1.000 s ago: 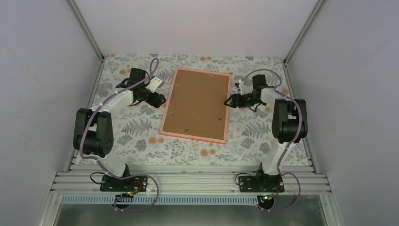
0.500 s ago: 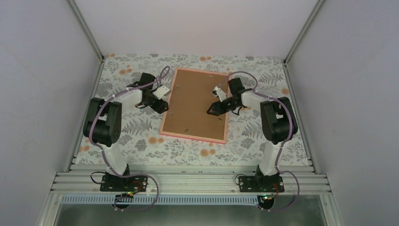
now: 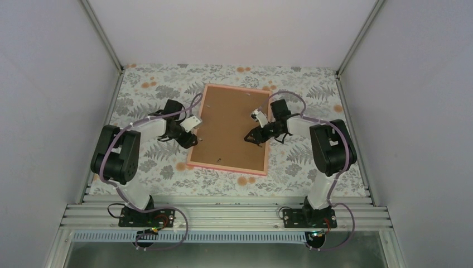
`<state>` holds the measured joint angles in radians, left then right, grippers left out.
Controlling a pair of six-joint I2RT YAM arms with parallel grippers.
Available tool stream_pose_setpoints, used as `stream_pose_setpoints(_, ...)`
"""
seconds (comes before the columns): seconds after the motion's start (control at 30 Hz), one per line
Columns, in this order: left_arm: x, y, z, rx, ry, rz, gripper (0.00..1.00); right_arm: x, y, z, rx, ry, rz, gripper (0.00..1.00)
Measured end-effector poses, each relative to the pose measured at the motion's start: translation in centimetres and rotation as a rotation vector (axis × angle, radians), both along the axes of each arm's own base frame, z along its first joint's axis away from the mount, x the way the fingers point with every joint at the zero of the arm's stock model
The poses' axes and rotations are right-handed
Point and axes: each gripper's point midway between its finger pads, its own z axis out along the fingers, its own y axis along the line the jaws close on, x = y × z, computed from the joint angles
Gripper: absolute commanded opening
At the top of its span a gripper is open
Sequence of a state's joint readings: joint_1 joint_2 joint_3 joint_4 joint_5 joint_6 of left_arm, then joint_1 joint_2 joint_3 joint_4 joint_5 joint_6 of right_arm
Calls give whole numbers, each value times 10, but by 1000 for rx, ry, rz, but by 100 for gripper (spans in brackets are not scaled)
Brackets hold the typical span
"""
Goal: Put the photo into the frame
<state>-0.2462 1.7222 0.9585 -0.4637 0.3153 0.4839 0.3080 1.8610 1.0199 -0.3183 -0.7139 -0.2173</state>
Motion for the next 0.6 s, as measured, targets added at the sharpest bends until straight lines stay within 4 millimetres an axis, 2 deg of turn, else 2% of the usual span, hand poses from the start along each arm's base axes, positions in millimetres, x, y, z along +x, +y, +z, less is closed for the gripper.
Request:
stream_pose_setpoints(0.17, -21, -3, 2, -60, 74, -15, 56, -6, 1, 5, -6, 6, 15, 54)
stream_pose_setpoints(0.23, -22, -2, 8, -106, 108, 5, 56, -8, 0, 8, -7, 12, 16, 53)
stream_pose_setpoints(0.33, 0, -2, 32, -184, 86, 57, 53, -9, 1, 20, 4, -6, 18, 50)
stream_pose_setpoints(0.4, 23, -1, 50, -231, 46, 90, 48, -7, 6, 31, 16, -40, 27, 48)
stream_pose_setpoints(0.47, 45, 0, 58, -261, 20, 118, 45, -1, 15, 42, 28, -86, 44, 45)
stream_pose_setpoints(0.53, 60, 1, 54, -274, 26, 144, 45, 4, 22, 46, 26, -121, 58, 43)
stream_pose_setpoints(0.6, 74, 2, 43, -276, 44, 164, 44, 9, 28, 47, 16, -145, 64, 42)
